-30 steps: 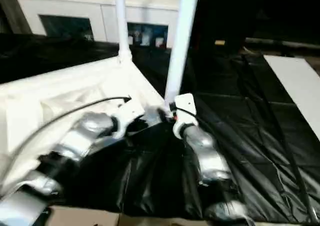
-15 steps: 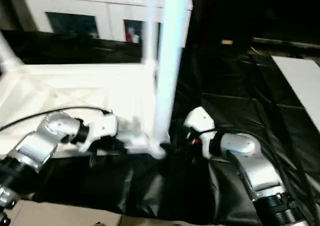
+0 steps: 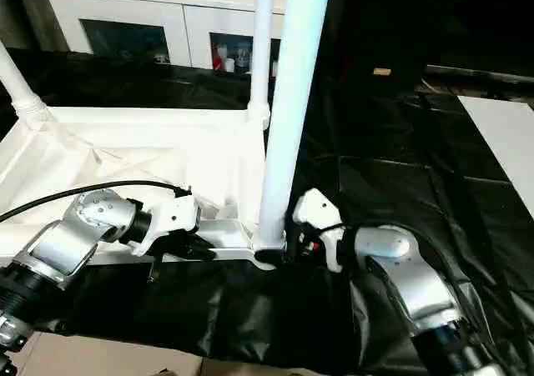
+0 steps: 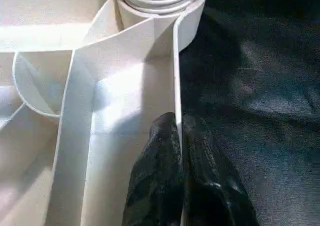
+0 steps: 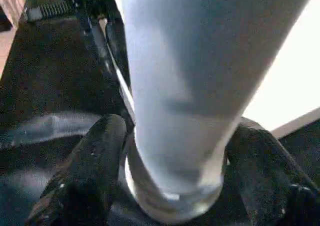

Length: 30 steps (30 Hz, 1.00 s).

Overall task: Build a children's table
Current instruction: Rotate leg to tighten

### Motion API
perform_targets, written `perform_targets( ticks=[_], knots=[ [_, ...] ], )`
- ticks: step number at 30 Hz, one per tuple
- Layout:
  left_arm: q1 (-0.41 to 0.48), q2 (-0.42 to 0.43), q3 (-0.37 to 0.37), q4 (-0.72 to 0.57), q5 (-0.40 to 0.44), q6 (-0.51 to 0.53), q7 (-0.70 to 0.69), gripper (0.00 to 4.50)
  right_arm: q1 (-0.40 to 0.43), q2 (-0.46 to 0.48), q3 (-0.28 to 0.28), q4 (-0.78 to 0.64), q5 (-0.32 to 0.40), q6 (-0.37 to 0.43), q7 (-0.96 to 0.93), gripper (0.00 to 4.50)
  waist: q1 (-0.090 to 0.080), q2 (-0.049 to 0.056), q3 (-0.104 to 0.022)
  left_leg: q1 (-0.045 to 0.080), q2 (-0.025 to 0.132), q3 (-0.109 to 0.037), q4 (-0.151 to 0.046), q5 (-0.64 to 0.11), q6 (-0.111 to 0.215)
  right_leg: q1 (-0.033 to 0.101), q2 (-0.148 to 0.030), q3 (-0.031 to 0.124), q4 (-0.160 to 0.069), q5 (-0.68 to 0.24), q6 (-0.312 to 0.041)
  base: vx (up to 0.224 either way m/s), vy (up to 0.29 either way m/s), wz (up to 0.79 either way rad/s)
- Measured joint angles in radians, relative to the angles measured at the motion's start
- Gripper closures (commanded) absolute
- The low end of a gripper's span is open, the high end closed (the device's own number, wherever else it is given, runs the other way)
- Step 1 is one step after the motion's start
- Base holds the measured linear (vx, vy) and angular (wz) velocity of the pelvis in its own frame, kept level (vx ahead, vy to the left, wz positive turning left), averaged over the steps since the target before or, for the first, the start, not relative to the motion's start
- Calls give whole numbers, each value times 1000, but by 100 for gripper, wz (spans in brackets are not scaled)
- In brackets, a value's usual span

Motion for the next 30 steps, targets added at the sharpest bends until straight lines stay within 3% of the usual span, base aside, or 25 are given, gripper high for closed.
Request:
perform_targets(
  ticks=[5, 16, 19, 27, 30],
  knots=[
    [0, 1, -1, -2, 0, 2, -1, 450, 0, -3, 0, 0, -5, -10, 0, 203, 0, 0, 0, 0, 0, 0, 0, 0, 0, 0, 0, 0, 0, 0, 0, 0, 0, 0],
    [5, 6, -2, -7, 5, 10, 3, 450, 1, 1, 8, 12, -26, -60, -9, 230, -4, -2, -1, 4, 0, 0, 0, 0, 0, 3, 0, 0, 1, 0, 0, 0, 0, 0],
    [5, 10, -1, -7, 8, 10, 3, 450, 1, 20, 3, 22, -25, -56, -19, 164, -6, -2, -1, 5, 0, 0, 1, 0, 0, 4, 0, 0, 2, 0, 0, 0, 0, 0],
    [5, 5, -2, -7, 9, 10, 5, 450, 1, 25, 26, 44, -57, -57, -31, 112, -4, -2, -1, 5, 0, 0, 2, 0, 0, 4, 0, 0, 2, 0, 0, 0, 0, 0],
    [5, 5, -2, -7, 9, 10, 5, 450, 2, 25, 33, 64, -71, -59, -34, 112, -4, -2, -1, 5, 0, 0, 2, 0, 0, 4, 0, 0, 2, 0, 0, 0, 0, 0]
  ],
)
